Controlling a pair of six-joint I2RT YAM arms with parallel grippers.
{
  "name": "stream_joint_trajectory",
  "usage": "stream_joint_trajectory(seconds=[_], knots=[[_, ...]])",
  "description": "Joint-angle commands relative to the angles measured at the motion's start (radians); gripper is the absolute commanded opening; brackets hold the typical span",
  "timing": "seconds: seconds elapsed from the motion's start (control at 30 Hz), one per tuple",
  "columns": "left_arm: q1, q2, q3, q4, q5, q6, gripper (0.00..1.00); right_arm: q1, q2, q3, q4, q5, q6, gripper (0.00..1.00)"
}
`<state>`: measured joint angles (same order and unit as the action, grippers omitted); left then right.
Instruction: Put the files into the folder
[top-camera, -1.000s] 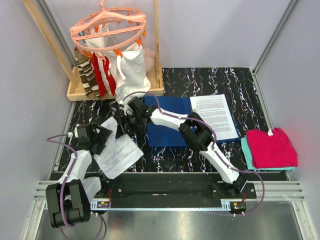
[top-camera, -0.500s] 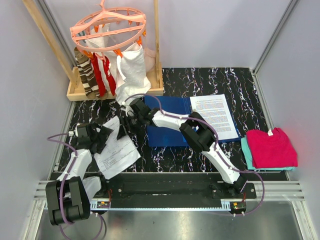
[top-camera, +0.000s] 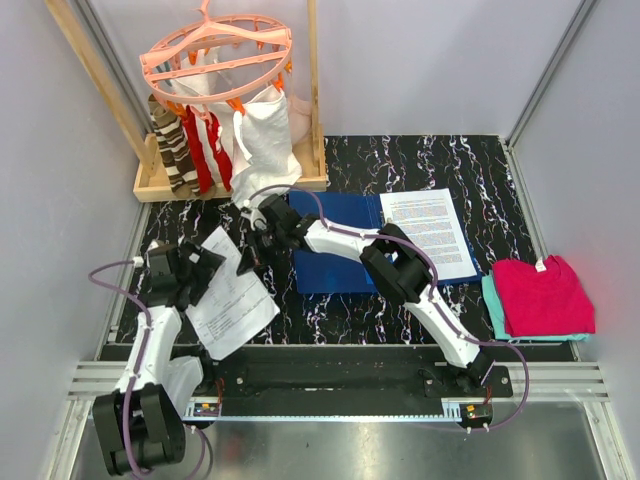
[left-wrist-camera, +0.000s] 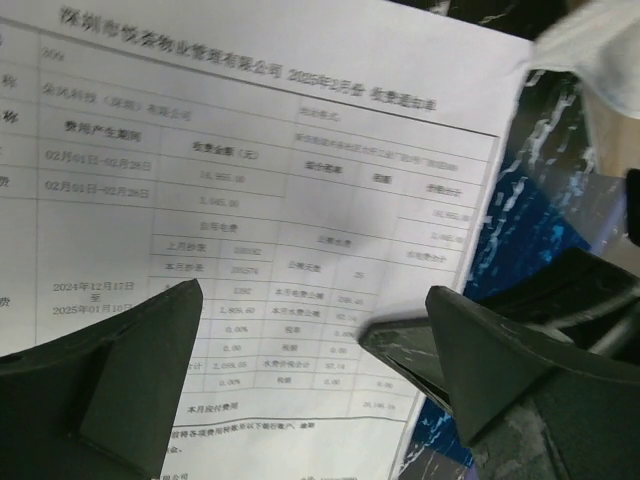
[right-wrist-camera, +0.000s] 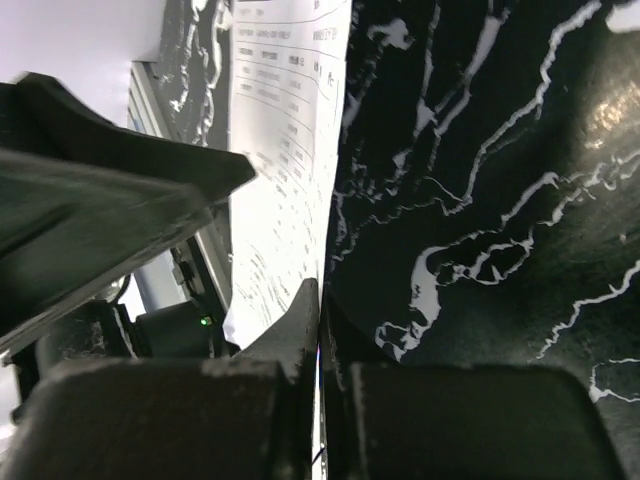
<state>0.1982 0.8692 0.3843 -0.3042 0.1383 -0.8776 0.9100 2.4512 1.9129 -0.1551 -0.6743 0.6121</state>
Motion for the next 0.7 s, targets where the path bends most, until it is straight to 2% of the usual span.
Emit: stream_joint_trajectory(seconds=[0.0,0.2,0.3,0.47,0.5,0.67], knots=[[0.004,-0.068,0.119,-0.018,0.052,0.109,0.99,0.02,-0.11,0.075,0.009,0.015,0.015,0.0],[0.003,-0.104,0.229,-0.038,0.148,0.181,0.99,0.024,-0.201,0.097,-0.07,0.105,0.014,0.0],[0.001,-0.11,0.283,-0.039,0.207,0.206,0.99,0.018,-0.277,0.052,-0.112,0.154,0.006,0.0],[-0.028,-0.107,0.355,-0.042,0.259,0.233,0.99,-0.06,-0.475,-0.185,-0.116,0.157,0.008,0.0],[-0.046,-0.102,0.36,-0.042,0.259,0.238,0.99,-0.081,-0.51,-0.277,-0.115,0.153,0.003,0.0],[-0.147,-0.05,0.366,-0.021,0.239,0.267,0.99,-0.222,-0.808,-0.564,-0.116,0.121,-0.049,0.0]])
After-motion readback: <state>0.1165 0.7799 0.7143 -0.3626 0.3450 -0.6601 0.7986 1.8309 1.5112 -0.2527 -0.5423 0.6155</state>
